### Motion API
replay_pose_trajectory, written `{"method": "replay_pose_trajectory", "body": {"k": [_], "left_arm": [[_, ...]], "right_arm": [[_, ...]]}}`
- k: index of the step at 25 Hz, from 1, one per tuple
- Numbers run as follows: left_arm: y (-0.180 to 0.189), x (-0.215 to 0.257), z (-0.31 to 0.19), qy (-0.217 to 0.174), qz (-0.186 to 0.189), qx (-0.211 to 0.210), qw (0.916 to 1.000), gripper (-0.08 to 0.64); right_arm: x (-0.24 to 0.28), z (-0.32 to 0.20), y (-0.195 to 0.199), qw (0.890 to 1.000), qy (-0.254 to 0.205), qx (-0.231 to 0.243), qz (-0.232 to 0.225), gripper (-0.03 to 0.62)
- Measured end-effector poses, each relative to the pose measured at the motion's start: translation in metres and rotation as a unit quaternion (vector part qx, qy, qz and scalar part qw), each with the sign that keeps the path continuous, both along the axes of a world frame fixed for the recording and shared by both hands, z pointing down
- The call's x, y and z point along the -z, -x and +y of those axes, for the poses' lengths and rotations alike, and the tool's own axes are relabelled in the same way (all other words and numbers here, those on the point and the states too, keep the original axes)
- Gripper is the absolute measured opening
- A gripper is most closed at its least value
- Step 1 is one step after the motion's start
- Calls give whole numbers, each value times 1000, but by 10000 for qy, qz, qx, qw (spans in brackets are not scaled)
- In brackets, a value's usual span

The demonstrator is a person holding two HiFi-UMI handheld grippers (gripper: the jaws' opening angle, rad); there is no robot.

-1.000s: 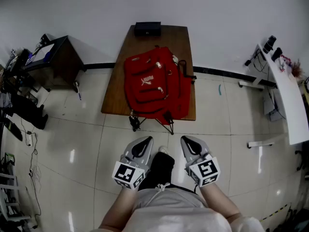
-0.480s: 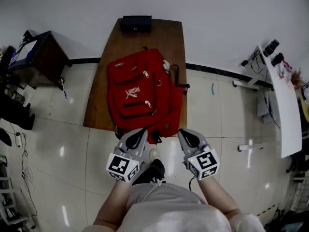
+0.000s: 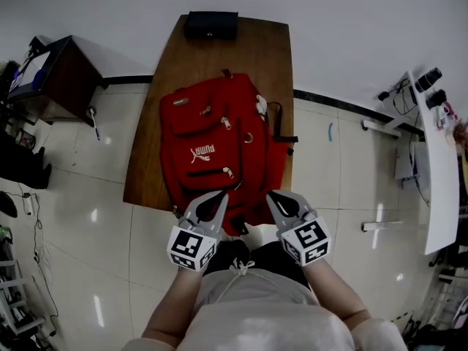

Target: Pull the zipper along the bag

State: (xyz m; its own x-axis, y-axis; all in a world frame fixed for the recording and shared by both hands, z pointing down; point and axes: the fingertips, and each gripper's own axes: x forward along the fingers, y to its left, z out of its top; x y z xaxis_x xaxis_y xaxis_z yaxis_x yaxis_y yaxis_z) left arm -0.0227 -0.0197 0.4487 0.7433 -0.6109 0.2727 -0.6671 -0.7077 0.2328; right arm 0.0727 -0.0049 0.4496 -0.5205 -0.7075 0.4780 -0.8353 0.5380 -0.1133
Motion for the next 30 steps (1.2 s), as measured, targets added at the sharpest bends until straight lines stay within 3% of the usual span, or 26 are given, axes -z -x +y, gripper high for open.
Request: {"method": "replay_pose_trajectory", "body": {"k": [7,11,17,21,22,24,30], "left_arm": [[6,-56,-10,469,-455,-17,9979,6],[2,-81,-18,489,-781,-181,9956,6],[-8,-123,-30,927,-814,-180,9922,6],[-10,-136,-34,1149,-915,-162,9890,6],[-10,-139,-36,1207,-928,-130,9883,6],[-9,-143,-39,1326,-926,-70,9868,6],[-7,-146,-39,1590,-759,-57,9843,6]], "right_arm": [[-35,-17,27,9986,354,379,47,6],[-59,-24,38,9957,718,568,147,6],[-86,-34,45,9940,950,480,262,6],[-107,-35,50,9889,1446,311,133,8],[-114,-34,52,9867,1601,272,110,28],[-125,-33,56,9819,1877,247,57,134],[-148,-37,63,9753,2185,229,223,189]]}}
